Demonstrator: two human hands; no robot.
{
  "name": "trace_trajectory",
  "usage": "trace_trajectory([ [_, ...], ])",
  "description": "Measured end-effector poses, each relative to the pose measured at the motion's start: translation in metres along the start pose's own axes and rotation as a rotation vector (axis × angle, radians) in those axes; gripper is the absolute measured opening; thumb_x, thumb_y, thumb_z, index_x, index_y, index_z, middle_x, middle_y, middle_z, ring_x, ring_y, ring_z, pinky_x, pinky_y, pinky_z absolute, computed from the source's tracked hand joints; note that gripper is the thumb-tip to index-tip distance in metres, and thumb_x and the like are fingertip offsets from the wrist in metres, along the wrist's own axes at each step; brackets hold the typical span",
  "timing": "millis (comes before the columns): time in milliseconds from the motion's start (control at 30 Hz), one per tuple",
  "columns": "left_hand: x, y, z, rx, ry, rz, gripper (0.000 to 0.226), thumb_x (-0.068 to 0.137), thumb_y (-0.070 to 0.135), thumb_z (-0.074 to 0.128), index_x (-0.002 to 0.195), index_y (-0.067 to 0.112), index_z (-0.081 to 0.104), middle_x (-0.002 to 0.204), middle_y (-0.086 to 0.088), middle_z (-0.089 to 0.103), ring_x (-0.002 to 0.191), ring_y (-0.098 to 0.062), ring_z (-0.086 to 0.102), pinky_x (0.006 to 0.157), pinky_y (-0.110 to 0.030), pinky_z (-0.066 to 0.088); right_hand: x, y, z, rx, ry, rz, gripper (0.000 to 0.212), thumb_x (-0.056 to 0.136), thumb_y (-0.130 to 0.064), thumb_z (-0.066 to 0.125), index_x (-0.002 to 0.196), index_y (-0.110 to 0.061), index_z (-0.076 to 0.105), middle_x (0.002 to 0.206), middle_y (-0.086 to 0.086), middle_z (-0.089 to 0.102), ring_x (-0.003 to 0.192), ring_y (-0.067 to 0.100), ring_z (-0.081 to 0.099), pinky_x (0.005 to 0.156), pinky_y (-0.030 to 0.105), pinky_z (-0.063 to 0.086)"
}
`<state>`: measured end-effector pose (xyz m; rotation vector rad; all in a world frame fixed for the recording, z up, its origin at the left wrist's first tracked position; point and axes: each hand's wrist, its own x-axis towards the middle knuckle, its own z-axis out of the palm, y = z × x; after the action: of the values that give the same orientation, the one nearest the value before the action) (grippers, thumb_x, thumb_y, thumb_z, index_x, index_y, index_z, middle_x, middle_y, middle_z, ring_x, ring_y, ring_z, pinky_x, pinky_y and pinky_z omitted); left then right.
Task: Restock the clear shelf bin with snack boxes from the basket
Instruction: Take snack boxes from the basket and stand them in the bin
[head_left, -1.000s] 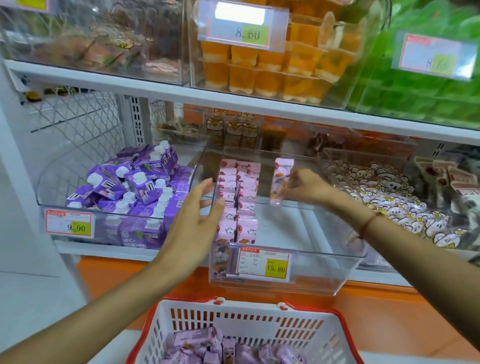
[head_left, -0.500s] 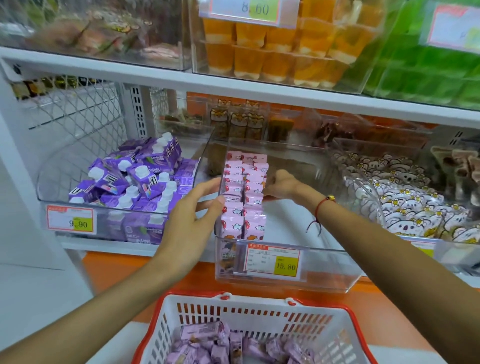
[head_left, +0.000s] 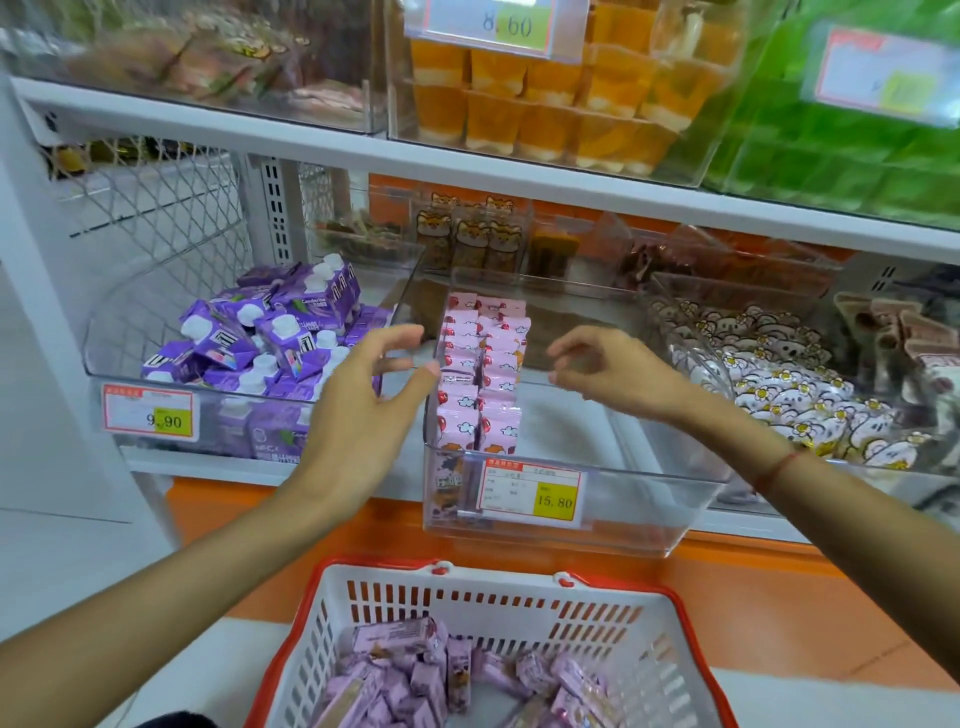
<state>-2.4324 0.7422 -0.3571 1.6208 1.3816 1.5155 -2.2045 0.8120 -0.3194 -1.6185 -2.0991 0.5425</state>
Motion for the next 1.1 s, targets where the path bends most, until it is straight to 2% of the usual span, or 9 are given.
trace_trajectory([
  [100,-0.016,0.019,-0.006,0.042,0.037,0.224,0.015,0.088,0.029,0.061,0.1,0.038,0.058,0.097,0.022,0.062,0.09,0.006,0.057,0.069,-0.007,0.043,-0.073,-0.016,-0.013,-0.112,0.157,-0.326,0.013,0.086,-0.026,0.067,0.099,-0.023,0.066,0.084,-0.014,0.066,0.071,0.005,0.062,0.062,0.014,0.044],
  [200,-0.044,0.025,-0.004,0.057,-0.118,0.324,0.009,0.084,0.042,0.056,0.089,0.038,0.061,0.087,0.014,0.065,0.078,-0.008,0.061,0.063,-0.014,0.046,-0.134,-0.021,-0.005,-0.184,0.041,-0.401,0.014,0.085,-0.044,0.054,0.093,-0.034,0.06,0.068,-0.019,0.058,0.064,0.004,0.058,0.055,0.013,0.041],
  [300,-0.072,0.006,0.017,0.184,-0.402,0.184,0.013,0.08,0.047,0.055,0.085,0.037,0.062,0.077,0.016,0.066,0.072,-0.005,0.061,0.063,-0.018,0.048,-0.157,-0.001,0.034,-0.42,-0.257,-0.32,0.017,0.088,-0.048,0.052,0.1,-0.037,0.058,0.081,-0.017,0.063,0.073,0.002,0.057,0.064,0.025,0.043],
  [367,-0.083,-0.021,0.036,0.338,-0.665,0.04,0.003,0.084,0.037,0.06,0.085,0.035,0.063,0.079,0.016,0.065,0.074,-0.001,0.06,0.072,-0.026,0.052,-0.159,0.025,0.071,-0.546,-0.455,-0.24,0.023,0.091,-0.043,0.052,0.11,-0.032,0.059,0.104,-0.008,0.067,0.098,0.014,0.06,0.076,0.028,0.044],
  [500,-0.099,-0.092,0.071,0.508,-1.027,-0.241,0.02,0.091,0.019,0.056,0.109,0.015,0.065,0.111,-0.002,0.065,0.101,-0.018,0.061,0.09,-0.031,0.048,-0.16,0.089,0.145,-0.718,-0.73,-0.067,0.033,0.097,-0.028,0.044,0.124,-0.01,0.054,0.125,0.015,0.058,0.114,0.033,0.056,0.092,0.04,0.047],
  [700,-0.177,-0.188,0.089,0.494,-0.913,-0.469,0.023,0.096,0.015,0.05,0.117,0.012,0.061,0.121,-0.007,0.061,0.106,-0.019,0.058,0.089,-0.026,0.045,-0.208,0.164,0.236,-0.298,-0.699,0.236,0.041,0.099,-0.02,0.042,0.139,-0.011,0.041,0.117,0.017,0.057,0.092,0.03,0.051,0.074,0.032,0.036],
  [800,-0.216,-0.212,0.092,0.556,-0.964,-0.501,0.03,0.09,0.023,0.06,0.12,0.021,0.061,0.119,0.0,0.063,0.106,-0.016,0.059,0.084,-0.02,0.045,-0.241,0.184,0.261,-0.331,-0.757,0.226,0.065,0.096,-0.032,0.048,0.149,-0.005,0.021,0.129,0.015,0.053,0.116,0.028,0.052,0.093,0.033,0.04],
  [967,-0.24,-0.225,0.102,0.845,-1.368,-0.19,0.065,0.088,0.027,0.06,0.146,0.027,0.03,0.155,-0.001,0.025,0.138,-0.022,0.031,0.11,-0.034,0.03,-0.261,0.193,0.264,-0.551,-0.718,-0.026,0.048,0.094,-0.033,0.048,0.139,-0.019,0.043,0.151,0.008,0.033,0.139,0.021,0.027,0.112,0.033,0.018],
  [1100,-0.24,-0.219,0.115,0.91,-1.362,0.03,0.069,0.083,0.001,0.06,0.143,0.025,0.035,0.153,0.003,0.026,0.141,-0.017,0.025,0.112,-0.03,0.025,-0.254,0.184,0.271,-0.657,-0.692,-0.167,0.04,0.096,-0.036,0.042,0.132,-0.02,0.053,0.148,0.011,0.032,0.138,0.027,0.024,0.107,0.041,0.024],
])
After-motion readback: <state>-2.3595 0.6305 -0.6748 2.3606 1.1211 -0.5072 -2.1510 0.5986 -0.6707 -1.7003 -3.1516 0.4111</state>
